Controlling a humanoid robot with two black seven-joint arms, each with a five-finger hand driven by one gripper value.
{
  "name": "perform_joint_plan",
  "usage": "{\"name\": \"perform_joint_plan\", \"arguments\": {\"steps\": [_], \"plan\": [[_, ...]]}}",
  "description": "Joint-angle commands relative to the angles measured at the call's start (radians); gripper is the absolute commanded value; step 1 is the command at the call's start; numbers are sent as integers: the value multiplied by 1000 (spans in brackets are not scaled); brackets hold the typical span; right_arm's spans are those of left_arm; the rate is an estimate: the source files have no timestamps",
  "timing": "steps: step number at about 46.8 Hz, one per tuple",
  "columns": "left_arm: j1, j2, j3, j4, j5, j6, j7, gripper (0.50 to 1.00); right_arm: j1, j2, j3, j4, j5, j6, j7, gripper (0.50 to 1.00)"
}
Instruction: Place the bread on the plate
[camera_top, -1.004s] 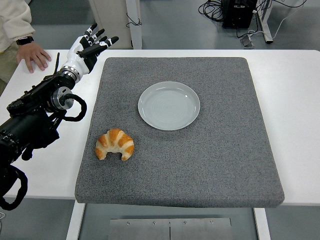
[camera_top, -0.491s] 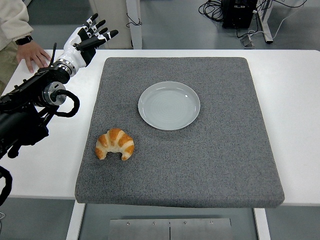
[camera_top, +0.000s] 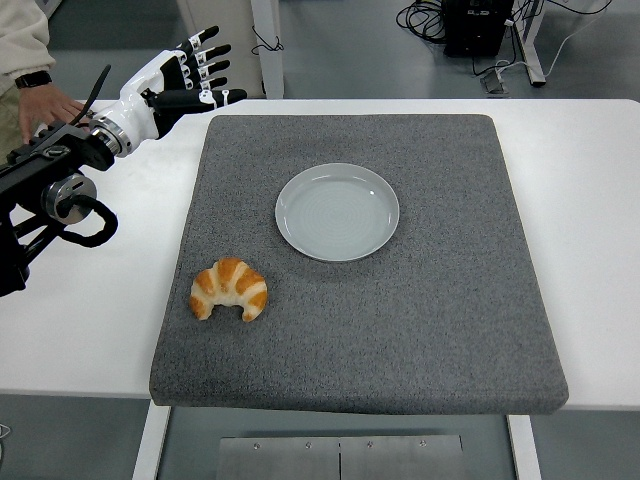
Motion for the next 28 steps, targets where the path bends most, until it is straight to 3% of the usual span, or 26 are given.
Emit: {"name": "perform_joint_plan", "arguments": {"steps": [1,5,19,28], "plan": [[0,26,5,-58,28,14,1,972,0,0,0,0,0,0,0,1000],[-3,31,20,-87,84,44,5,974,0,0,0,0,0,0,0,1000],[8,104,75,-342,247,116,10,972,0,0,0,0,0,0,0,1000],[4,189,100,-468,384,119,47,972,0,0,0,0,0,0,0,1000]]}}
